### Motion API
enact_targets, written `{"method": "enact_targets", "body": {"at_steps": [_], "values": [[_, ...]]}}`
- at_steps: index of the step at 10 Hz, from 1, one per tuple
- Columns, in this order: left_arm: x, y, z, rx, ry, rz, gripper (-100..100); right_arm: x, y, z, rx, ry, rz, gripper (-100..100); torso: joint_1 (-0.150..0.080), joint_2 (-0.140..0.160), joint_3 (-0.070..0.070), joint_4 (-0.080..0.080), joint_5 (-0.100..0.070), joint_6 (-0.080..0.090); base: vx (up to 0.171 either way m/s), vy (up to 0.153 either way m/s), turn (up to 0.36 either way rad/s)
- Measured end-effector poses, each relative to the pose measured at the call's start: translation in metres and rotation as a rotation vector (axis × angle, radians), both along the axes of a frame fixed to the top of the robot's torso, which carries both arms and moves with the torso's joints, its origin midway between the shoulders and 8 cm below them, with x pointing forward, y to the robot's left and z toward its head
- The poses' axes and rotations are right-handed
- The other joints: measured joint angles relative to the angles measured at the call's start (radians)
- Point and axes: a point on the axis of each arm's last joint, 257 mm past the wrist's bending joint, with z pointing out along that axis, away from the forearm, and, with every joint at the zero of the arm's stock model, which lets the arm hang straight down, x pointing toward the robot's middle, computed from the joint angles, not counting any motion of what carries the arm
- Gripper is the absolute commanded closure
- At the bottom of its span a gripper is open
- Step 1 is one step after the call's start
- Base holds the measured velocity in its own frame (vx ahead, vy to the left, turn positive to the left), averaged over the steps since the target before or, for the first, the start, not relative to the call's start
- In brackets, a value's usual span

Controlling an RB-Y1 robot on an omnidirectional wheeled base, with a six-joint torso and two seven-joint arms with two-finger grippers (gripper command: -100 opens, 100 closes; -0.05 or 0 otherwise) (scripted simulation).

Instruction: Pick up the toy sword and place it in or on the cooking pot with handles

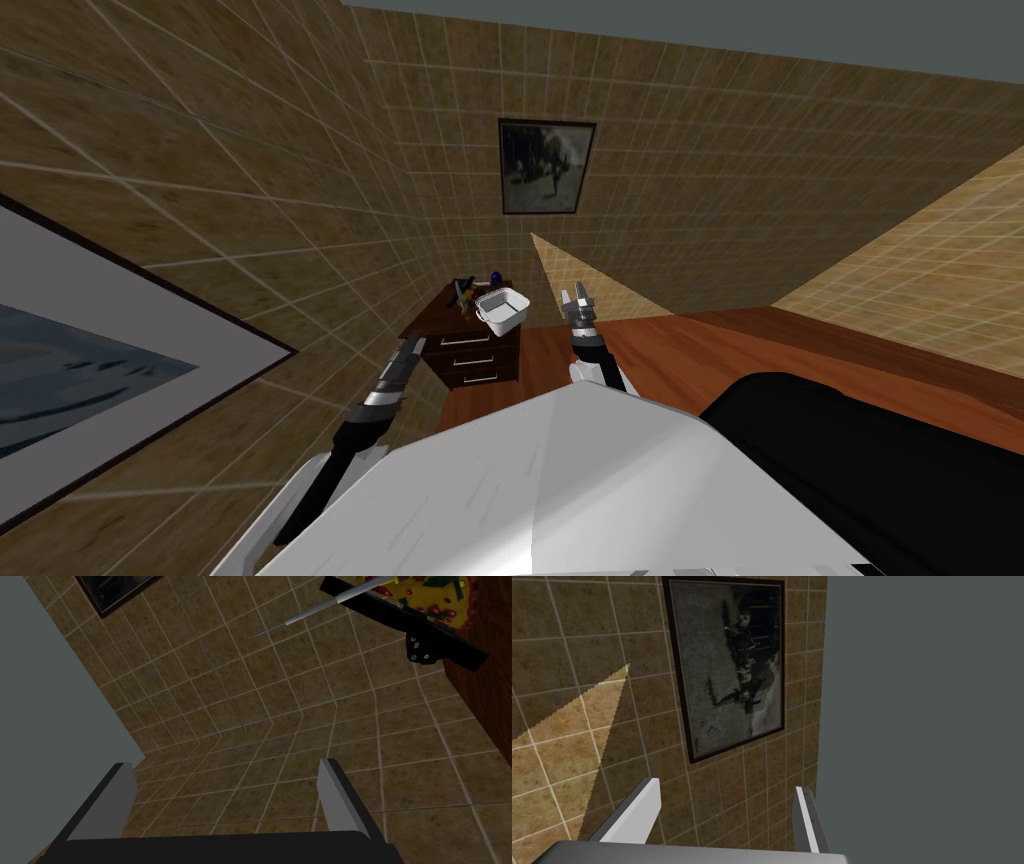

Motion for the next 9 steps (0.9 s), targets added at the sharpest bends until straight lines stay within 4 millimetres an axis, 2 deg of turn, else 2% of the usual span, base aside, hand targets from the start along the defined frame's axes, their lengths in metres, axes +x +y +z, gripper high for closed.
{"method": "enact_targets", "body": {"at_steps": [5,9], "values": [[0.006,0.004,-0.043,0.164,0.078,-0.091,-100,0.0,0.0,0.0,0.0,0.0,0.0,0,-0.002,-0.002,-0.001,0.0,0.0,0.0,-0.013,-0.076,0.022],[0.011,0.019,-0.072,0.287,0.135,-0.139,-100,0.0,0.0,0.0,0.0,0.0,0.0,0,-0.002,-0.003,-0.002,-0.001,0.0,0.0,0.006,-0.073,0.005]]}}
